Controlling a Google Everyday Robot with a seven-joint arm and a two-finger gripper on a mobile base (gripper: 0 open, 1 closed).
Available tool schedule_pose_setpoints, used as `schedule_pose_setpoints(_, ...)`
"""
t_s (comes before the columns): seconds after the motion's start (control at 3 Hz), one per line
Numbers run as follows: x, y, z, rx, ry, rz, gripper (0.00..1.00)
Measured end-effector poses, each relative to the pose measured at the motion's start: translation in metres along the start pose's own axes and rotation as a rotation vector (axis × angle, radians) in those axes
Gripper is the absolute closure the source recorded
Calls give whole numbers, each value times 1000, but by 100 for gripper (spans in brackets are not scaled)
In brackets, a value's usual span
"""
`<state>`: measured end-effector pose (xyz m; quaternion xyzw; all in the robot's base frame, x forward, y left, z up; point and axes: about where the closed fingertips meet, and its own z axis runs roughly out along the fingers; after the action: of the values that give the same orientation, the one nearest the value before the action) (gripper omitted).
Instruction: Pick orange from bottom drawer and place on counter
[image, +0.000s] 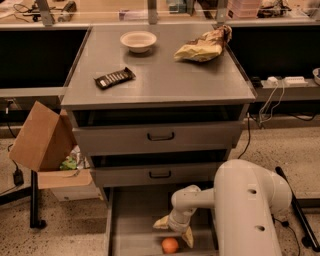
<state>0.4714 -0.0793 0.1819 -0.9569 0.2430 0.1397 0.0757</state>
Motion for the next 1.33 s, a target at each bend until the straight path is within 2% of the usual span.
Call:
schedule_pose_setpoints(0.33, 6, -7, 18, 16, -34, -48, 0)
schedule_pose_setpoints(1.0, 15, -14, 46, 45, -91, -70, 0)
schedule_pose_setpoints(1.33, 10, -14, 62, 23, -123, -79, 0)
